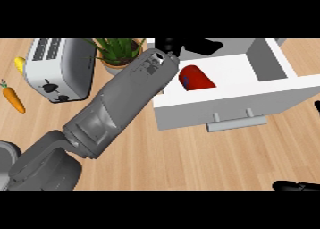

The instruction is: Pick up the can, place it into the drawer and close the drawer

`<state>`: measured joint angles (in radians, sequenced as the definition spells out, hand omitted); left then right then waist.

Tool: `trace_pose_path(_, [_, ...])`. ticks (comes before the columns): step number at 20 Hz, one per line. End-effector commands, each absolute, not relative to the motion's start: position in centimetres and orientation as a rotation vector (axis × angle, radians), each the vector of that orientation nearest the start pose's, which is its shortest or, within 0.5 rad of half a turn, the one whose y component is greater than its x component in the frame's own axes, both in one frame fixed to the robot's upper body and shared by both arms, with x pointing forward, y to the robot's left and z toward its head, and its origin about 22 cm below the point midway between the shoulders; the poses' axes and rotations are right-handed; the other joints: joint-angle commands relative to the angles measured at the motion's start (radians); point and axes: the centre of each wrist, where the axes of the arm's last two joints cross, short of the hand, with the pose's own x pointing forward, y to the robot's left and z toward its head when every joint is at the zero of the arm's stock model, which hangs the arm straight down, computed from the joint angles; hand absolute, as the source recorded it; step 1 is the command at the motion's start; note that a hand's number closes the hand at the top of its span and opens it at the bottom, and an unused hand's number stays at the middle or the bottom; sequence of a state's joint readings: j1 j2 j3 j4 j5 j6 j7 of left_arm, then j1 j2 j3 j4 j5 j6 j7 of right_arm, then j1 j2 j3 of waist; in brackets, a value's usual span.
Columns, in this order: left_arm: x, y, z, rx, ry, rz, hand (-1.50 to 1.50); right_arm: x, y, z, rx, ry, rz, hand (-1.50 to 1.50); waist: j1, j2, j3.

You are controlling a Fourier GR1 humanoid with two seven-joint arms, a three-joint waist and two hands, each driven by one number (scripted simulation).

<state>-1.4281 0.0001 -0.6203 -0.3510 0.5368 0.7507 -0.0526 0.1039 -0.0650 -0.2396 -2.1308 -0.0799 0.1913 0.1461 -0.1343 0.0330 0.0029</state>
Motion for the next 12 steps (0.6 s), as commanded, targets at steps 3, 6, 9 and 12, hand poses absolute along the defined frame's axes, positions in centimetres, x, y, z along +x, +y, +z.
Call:
trace_pose_path(3, [42.9, -0.3, 15.8, 0.353, -1.766, -0.174, -1.50, 17.9, -28.6, 12.3, -0.165, -1.921, 0.077, -1.50, -0.003, -0.001, -0.001])
trace_pose_path(6, [42.6, -0.2, 15.1, 0.350, -1.760, -0.129, -1.50, 17.9, -29.6, 13.1, -0.258, -1.957, 0.187, -1.50, -0.010, 0.002, -0.001])
trace_pose_path(9, [42.4, -0.7, 15.9, 0.308, -1.771, -0.120, -1.50, 17.4, -29.9, 14.2, -0.353, -1.982, 0.301, -1.50, 0.001, -0.004, -0.001])
trace_pose_path(12, [42.7, -0.5, 16.3, 0.257, -1.769, -0.109, -1.50, 17.5, -29.1, 14.6, -0.411, -1.996, 0.344, -1.50, 0.029, -0.005, -0.002])
